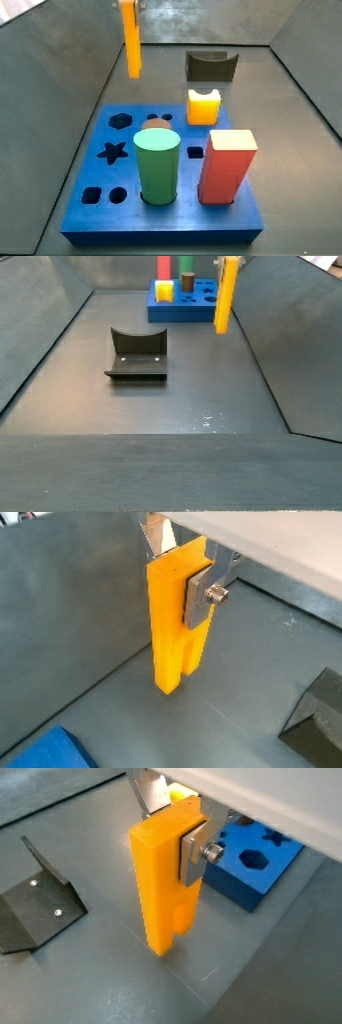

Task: Pick up the double-square object. Move up. Move to above the board. Insert the double-square object.
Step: Move to above the board.

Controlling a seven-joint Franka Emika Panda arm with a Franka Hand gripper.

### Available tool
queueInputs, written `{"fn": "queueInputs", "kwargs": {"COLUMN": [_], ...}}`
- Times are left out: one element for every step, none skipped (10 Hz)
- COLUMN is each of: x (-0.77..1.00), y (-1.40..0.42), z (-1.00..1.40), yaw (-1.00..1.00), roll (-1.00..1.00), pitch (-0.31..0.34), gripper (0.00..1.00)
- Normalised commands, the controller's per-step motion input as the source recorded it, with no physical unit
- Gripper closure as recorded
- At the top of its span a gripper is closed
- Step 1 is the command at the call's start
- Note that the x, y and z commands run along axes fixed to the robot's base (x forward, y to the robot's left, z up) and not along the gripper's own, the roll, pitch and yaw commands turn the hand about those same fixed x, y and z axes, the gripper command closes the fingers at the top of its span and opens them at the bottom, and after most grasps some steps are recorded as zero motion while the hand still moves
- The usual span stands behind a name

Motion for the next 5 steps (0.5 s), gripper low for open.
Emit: {"fn": "queueInputs", "kwargs": {"x": [-0.32,-0.32,-0.30,-0.27,-0.24], "y": [-0.50,-0.50,-0.41,-0.37,-0.33], "z": [1.00,1.00,1.00,1.00,1.00], "yaw": [0.02,0.02,0.03,0.03,0.03], "roll": [-0.16,-0.16,-0.12,-0.12,-0.09], "pitch": [-0.027,-0.026,-0.056,-0.043,-0.009], "gripper": [1.00,1.00,1.00,1.00,1.00]}}
